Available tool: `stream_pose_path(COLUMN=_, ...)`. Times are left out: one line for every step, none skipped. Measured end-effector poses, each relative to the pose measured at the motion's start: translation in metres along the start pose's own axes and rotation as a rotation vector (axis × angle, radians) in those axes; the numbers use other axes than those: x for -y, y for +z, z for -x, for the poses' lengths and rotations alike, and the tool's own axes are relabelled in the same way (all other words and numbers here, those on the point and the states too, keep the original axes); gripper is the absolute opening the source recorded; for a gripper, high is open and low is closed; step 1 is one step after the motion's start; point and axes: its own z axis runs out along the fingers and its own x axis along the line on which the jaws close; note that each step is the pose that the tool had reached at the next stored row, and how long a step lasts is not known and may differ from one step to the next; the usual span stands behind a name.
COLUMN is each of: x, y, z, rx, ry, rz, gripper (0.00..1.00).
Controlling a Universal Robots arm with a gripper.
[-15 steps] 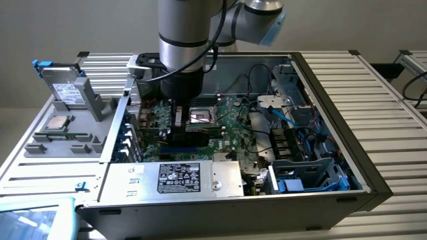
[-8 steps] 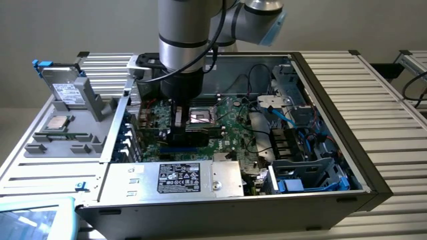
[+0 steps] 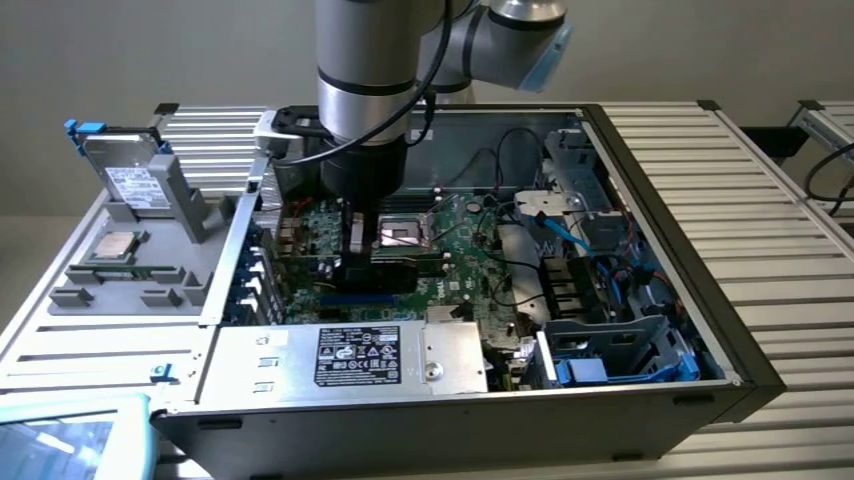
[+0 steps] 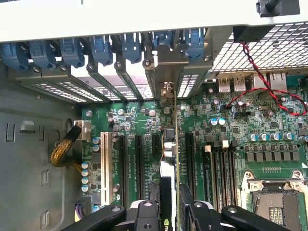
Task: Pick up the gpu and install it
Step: 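Insert the gpu into the slot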
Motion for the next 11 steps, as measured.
stream_pose_path(x=-0.0002, y=0.0, z=0.0, rx=0.0012, ry=0.0, rz=0.0001, gripper=0.27)
stream_pose_path(x=-0.0004, y=0.0, z=0.0, rx=0.0032, ry=0.0, rz=0.0002, gripper=0.27)
stream_pose_path(x=-0.0005, y=0.0001, z=-0.0001, rx=0.0057, ry=-0.001, rz=0.0002, gripper=0.27)
stream_pose_path(x=-0.0006, y=0.0001, z=0.0, rx=0.0064, ry=-0.001, rz=0.0002, gripper=0.27)
stream_pose_path(x=-0.0006, y=0.0001, z=-0.0001, rx=0.0064, ry=-0.001, rz=0.0002, gripper=0.27)
stream_pose_path(x=-0.0006, y=0.0001, z=-0.0001, rx=0.0065, ry=-0.001, rz=0.0002, gripper=0.27)
stream_pose_path(x=-0.0006, y=0.0001, z=-0.0006, rx=0.0064, ry=-0.001, rz=0.0002, gripper=0.27)
stream_pose_path(x=-0.0005, y=0.0001, z=-0.0013, rx=0.0063, ry=-0.001, rz=0.0003, gripper=0.27)
stream_pose_path(x=-0.0005, y=0.0002, z=-0.002, rx=0.0064, ry=-0.001, rz=0.0003, gripper=0.27)
stream_pose_path(x=-0.0005, y=0.0003, z=-0.0021, rx=0.0065, ry=-0.001, rz=0.0003, gripper=0.27)
stream_pose_path(x=-0.0005, y=0.0002, z=-0.0021, rx=0.0065, ry=-0.001, rz=0.0003, gripper=0.27)
